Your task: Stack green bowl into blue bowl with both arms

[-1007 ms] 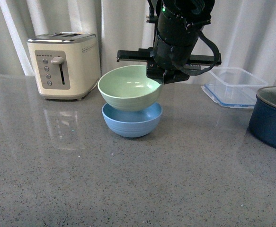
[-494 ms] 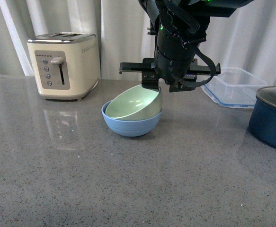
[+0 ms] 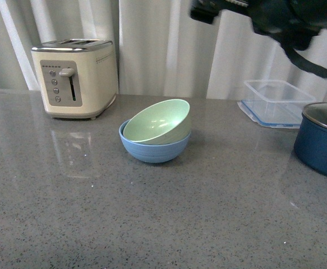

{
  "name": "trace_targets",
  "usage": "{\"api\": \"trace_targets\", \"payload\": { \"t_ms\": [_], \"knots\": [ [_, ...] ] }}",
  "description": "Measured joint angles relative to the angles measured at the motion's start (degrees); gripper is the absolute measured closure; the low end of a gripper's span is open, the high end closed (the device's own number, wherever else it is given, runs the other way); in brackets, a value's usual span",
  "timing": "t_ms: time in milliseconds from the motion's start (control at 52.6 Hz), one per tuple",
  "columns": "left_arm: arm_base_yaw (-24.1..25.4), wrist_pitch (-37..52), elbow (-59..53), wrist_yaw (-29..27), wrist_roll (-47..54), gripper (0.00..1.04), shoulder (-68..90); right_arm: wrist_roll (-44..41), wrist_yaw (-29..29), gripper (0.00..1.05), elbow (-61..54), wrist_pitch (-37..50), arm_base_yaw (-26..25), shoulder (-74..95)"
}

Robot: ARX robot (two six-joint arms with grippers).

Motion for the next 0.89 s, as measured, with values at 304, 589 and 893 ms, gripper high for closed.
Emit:
{"api": "trace_targets", "payload": {
  "t_ms": [304,589,893],
  "knots": [
    [-0.02,0.0,0.0,-0.04,0.0,0.07,0.07,-10.45,-3.37,0.83,-30.01,16.5,-8.85,-15.39],
    [-0.02,0.0,0.0,-0.11,0.0,0.07,0.07,-11.08,-8.26,1.04,-42.73,18.25,-13.03,-25.2],
    [-0.02,0.0,0.0,-0.11,0.0,0.07,0.07,-11.08,-11.52,1.04,-50.62,16.59,-16.52,-34.93]
  ]
}}
